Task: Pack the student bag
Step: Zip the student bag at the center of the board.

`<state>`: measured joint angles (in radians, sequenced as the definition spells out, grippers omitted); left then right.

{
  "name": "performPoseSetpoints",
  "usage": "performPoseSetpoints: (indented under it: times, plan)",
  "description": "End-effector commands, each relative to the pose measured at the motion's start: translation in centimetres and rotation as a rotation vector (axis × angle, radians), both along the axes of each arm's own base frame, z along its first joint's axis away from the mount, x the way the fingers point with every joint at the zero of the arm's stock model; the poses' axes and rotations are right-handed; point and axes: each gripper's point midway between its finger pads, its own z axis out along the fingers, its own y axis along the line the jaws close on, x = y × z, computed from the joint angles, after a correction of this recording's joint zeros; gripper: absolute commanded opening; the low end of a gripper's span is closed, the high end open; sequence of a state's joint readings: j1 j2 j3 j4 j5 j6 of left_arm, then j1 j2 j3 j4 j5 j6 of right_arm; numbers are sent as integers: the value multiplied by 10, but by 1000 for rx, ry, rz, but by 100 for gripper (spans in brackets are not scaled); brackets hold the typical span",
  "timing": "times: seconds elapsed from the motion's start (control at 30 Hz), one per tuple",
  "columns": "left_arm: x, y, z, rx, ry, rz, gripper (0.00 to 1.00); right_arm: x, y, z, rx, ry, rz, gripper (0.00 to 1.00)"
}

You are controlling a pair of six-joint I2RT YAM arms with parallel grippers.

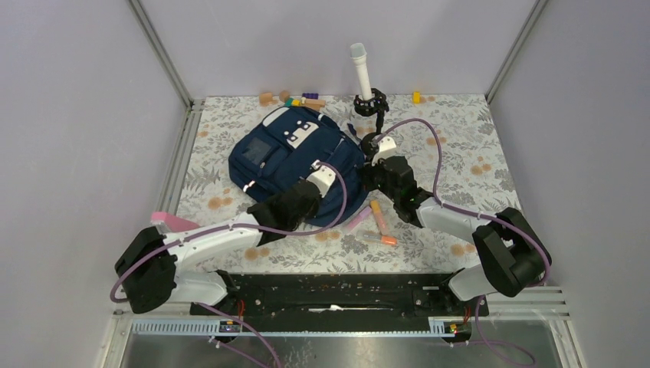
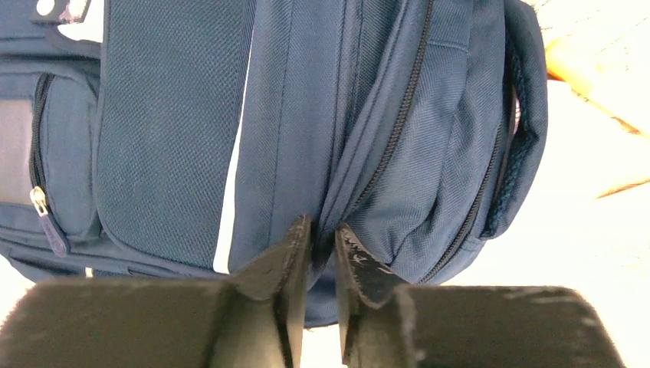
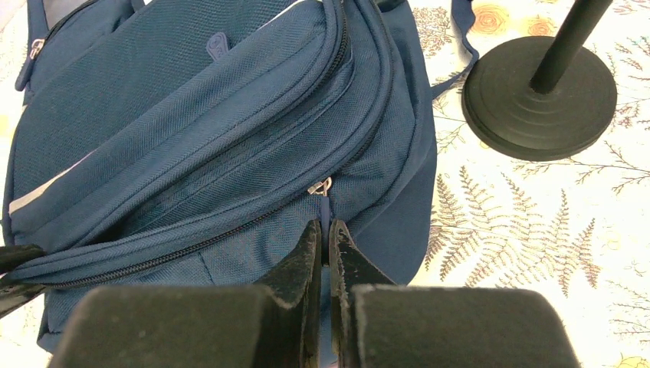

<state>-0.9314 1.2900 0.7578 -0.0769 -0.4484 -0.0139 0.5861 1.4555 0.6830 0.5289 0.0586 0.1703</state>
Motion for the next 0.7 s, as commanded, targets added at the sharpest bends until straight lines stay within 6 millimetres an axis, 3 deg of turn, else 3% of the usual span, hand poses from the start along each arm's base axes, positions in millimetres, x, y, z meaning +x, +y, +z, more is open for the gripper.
performPoseSetpoints:
  times: [0.0,0.1,0.17,0.3,0.53,0.67]
  plan:
    - [-5,-3,37,-131,15,23,33,-5,14,22,60,-39,38,0]
    - [0,-17,64,-218,-13,11,66,-8,17,15,59,-26,40,0]
    - [10,-23,74,-230,-24,27,73,-8,18,12,59,-18,41,0]
    - [40,-36,80,-210,-30,65,74,-10,17,10,54,-17,40,0]
    - [82,-63,49,-131,-13,72,73,-12,13,11,48,-21,29,0]
    - [93,-69,41,-119,-17,77,72,-13,11,10,45,-22,24,0]
